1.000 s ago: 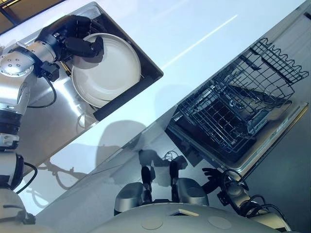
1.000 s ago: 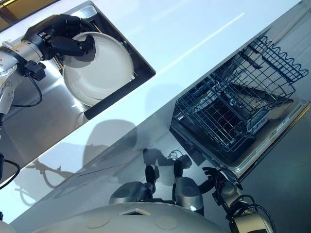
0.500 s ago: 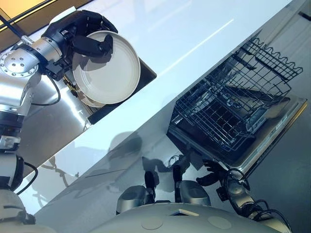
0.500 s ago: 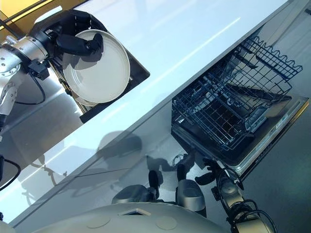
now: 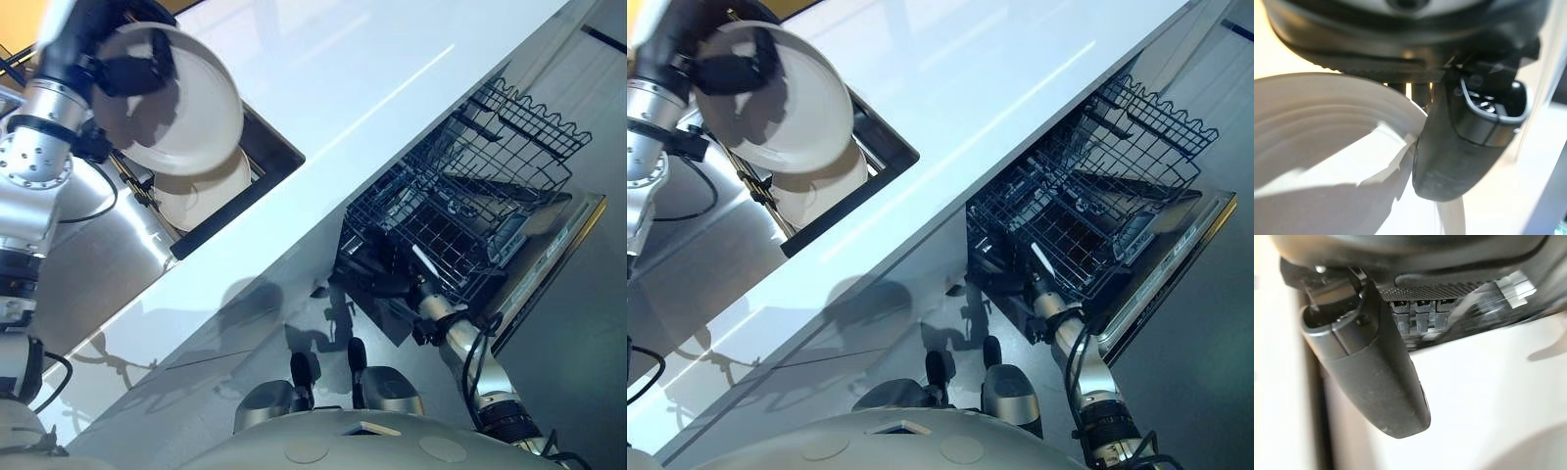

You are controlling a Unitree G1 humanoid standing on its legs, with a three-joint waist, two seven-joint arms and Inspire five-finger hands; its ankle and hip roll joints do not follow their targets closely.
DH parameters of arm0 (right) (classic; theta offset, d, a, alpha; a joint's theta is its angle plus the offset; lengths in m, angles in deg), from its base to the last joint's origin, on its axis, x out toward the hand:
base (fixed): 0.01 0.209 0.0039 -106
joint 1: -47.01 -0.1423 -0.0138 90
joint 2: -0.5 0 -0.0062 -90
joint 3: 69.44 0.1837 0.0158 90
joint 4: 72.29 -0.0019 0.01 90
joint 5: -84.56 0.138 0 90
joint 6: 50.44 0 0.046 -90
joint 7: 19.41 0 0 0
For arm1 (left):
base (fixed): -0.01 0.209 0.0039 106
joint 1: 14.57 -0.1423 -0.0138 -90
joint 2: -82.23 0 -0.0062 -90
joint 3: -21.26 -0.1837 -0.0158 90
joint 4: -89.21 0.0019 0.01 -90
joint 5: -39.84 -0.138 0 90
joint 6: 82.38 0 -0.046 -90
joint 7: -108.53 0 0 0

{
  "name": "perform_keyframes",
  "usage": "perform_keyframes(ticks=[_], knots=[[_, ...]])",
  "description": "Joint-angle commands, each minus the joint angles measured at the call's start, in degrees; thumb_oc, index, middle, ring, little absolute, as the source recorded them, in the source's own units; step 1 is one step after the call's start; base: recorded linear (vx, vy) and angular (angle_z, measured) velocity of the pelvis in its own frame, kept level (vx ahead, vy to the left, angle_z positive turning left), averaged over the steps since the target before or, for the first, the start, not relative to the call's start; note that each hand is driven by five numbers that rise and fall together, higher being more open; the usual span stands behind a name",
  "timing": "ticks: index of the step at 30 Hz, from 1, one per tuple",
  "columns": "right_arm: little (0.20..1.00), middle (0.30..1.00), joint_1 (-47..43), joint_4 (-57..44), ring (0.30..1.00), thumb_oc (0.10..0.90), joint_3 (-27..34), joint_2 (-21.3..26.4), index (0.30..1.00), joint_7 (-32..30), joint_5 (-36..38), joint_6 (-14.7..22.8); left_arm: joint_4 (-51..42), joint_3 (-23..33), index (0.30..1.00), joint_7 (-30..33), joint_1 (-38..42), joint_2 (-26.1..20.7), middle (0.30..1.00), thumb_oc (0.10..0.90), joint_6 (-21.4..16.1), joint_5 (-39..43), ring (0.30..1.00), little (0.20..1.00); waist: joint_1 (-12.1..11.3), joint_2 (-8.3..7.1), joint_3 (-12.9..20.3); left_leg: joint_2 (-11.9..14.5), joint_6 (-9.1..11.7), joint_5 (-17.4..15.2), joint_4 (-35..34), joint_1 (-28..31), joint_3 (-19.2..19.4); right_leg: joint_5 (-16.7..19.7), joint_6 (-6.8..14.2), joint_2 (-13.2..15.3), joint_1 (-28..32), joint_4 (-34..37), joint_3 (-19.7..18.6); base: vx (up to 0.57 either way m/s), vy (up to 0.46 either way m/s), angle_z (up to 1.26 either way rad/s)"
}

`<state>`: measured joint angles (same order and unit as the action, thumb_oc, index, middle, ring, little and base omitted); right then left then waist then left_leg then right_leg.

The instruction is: Pick up plates and place into dishwasher.

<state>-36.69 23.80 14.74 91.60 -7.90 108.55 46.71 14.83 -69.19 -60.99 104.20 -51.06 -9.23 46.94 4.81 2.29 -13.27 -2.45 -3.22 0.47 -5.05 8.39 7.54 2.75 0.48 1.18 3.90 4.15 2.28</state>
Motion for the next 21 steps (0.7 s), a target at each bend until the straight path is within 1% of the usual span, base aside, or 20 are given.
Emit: perform_keyframes(ticks=[1,3,4,5,6,9,11,12,13,16,17,18,19,21], knots=[[0.9,0.9,-0.98,-9.38,0.9,0.8,6.65,0.96,0.9,-6.26,3.37,4.27,-4.56,8.74,0.3,13.06,-3.35,-4.42,0.3,0.1,-7.51,-8.26,0.3,0.2,0.42,2.44,9.61,0.0,0.98,-5.26,0.79,-1.1,-1.05,-9.49,3.96,-0.88,-2.3,-7.27,1.19,-0.03,-0.069,0.03],[0.9,0.9,-1.7,-12.32,0.9,0.8,9.4,0.86,0.9,-11.33,2.07,6.45,-10.01,11.63,0.3,19.28,-8.12,-2.74,0.3,0.1,-7.51,-13.07,0.3,0.2,0.45,2.5,9.75,0.28,1.05,-5.19,0.73,-0.91,-1.37,-9.86,3.4,-1.22,-2.03,-7.46,1.28,-0.05,-0.071,0.05],[0.9,0.9,-2.06,-14.45,0.9,0.8,10.67,0.87,0.9,-13.22,0.79,8.86,-13.52,13.18,0.3,22.84,-10.46,-1.12,0.3,0.1,-7.45,-15.61,0.3,0.2,0.41,2.5,9.75,0.41,1.06,-5.14,0.76,-0.79,-1.55,-10.08,3.14,-1.41,-1.87,-7.61,1.36,-0.05,-0.066,0.09],[0.9,0.9,-2.24,-15.47,0.9,0.8,11.04,1.11,0.9,-14.24,-0.31,10.39,-15.84,14.01,0.3,24.93,-12.17,0.19,0.3,0.1,-7.33,-17.63,0.3,0.2,0.45,2.54,9.77,0.48,1.08,-5.13,0.8,-0.7,-1.64,-10.22,2.95,-1.5,-1.74,-7.72,1.4,-0.04,-0.058,0.08],[0.9,0.9,-2.35,-15.86,0.9,0.8,11.21,1.11,0.9,-14.78,-1.16,12.45,-16.59,14.33,0.3,26.78,-12.83,0.84,0.3,0.1,-7.84,-19.29,0.3,0.2,0.44,2.54,9.79,0.53,1.09,-5.11,0.85,-0.67,-1.69,-10.28,2.84,-1.55,-1.69,-7.77,1.42,-0.03,-0.053,0.06],[0.9,0.9,-3.73,-20.54,0.9,0.8,11.54,1.72,0.9,-15.88,-2.91,17.06,-22.61,13.66,0.3,33.0,-14.37,5.35,0.3,0.1,-7.18,-26.92,0.3,0.2,0.3,2.39,10.12,0.63,1.24,-4.95,1.04,-0.66,-2.22,-10.67,2.34,-1.89,-1.29,-8.07,1.54,-0.03,-0.054,0.0],[0.9,0.9,-4.63,-22.37,0.9,0.8,10.83,1.75,0.9,-14.07,-2.64,19.82,-24.17,11.96,0.3,35.69,-13.83,7.47,0.3,0.1,-7.74,-30.01,0.3,0.2,0.22,2.34,10.37,0.69,1.4,-4.78,0.97,-0.69,-2.51,-10.88,2.11,-2.01,-1.14,-8.23,1.67,-0.04,-0.051,0.0],[0.9,0.9,-5.55,-23.95,0.9,0.8,10.14,1.87,0.9,-12.5,-1.65,19.97,-25.26,10.63,0.3,36.45,-12.93,8.95,0.3,0.1,-7.37,-31.48,0.3,0.2,0.14,2.27,10.48,0.83,1.55,-4.29,1.13,-1.09,-2.55,-10.51,1.87,-2.14,-1.34,-8.35,1.77,-0.06,-0.059,0.01],[0.9,0.9,-6.03,-25.0,0.9,0.8,9.53,1.89,0.9,-9.95,-0.11,20.24,-25.59,9.61,0.3,36.9,-12.36,10.09,0.3,0.1,-7.75,-32.29,0.3,0.2,0.08,2.2,10.62,0.85,1.65,-4.22,1.15,-1.15,-2.65,-10.6,1.78,-2.17,-1.32,-8.44,1.84,-0.06,-0.059,0.03],[0.9,0.9,-7.94,-28.23,0.9,0.8,6.01,2.29,0.9,-1.06,4.24,18.68,-26.53,5.21,0.3,37.74,-10.61,14.01,0.3,0.1,-7.42,-35.45,0.3,0.2,-0.25,1.84,11.0,0.9,1.92,-4.03,1.15,-1.41,-3.16,-10.64,1.54,-2.28,-1.38,-8.5,2.11,-0.04,-0.052,0.02],[0.9,0.9,-8.83,-29.11,0.9,0.8,4.44,2.83,0.9,0.82,5.04,17.86,-26.7,3.41,0.3,37.82,-9.95,15.62,0.3,0.1,-7.09,-36.84,0.3,0.2,-0.44,1.67,11.05,0.89,2.02,-3.96,1.12,-1.46,-3.33,-10.62,1.45,-2.3,-1.31,-8.42,2.22,-0.04,-0.049,0.05],[0.9,0.9,-9.82,-29.4,0.9,0.8,3.05,3.23,0.9,2.9,6.41,16.39,-26.55,1.71,0.3,37.63,-9.34,16.86,0.3,0.1,-6.9,-37.38,0.3,0.2,-0.64,1.5,11.14,0.9,2.11,-3.92,1.1,-1.47,-3.5,-10.63,1.41,-2.33,-1.21,-8.36,2.36,-0.04,-0.049,0.05],[0.9,0.9,-10.86,-29.56,0.9,0.8,1.65,3.35,0.9,5.7,8.78,13.75,-26.38,0.21,0.3,37.22,-8.8,17.92,0.3,0.1,-6.69,-37.66,0.3,0.2,-0.83,1.32,11.23,0.89,2.19,-3.85,1.12,-1.53,-3.62,-10.63,1.36,-2.33,-1.11,-8.3,2.53,-0.04,-0.052,0.07],[0.9,0.9,-13.03,-29.06,0.9,0.8,-0.61,3.31,0.9,7.78,11.22,9.92,-25.15,-2.38,0.3,37.3,-7.4,19.72,0.3,0.1,-6.83,-38.42,0.3,0.2,-1.12,0.9,11.34,0.92,2.3,-3.75,1.09,-1.47,-3.85,-10.7,1.27,-2.36,-0.75,-8.21,2.93,-0.03,-0.053,0.09]])
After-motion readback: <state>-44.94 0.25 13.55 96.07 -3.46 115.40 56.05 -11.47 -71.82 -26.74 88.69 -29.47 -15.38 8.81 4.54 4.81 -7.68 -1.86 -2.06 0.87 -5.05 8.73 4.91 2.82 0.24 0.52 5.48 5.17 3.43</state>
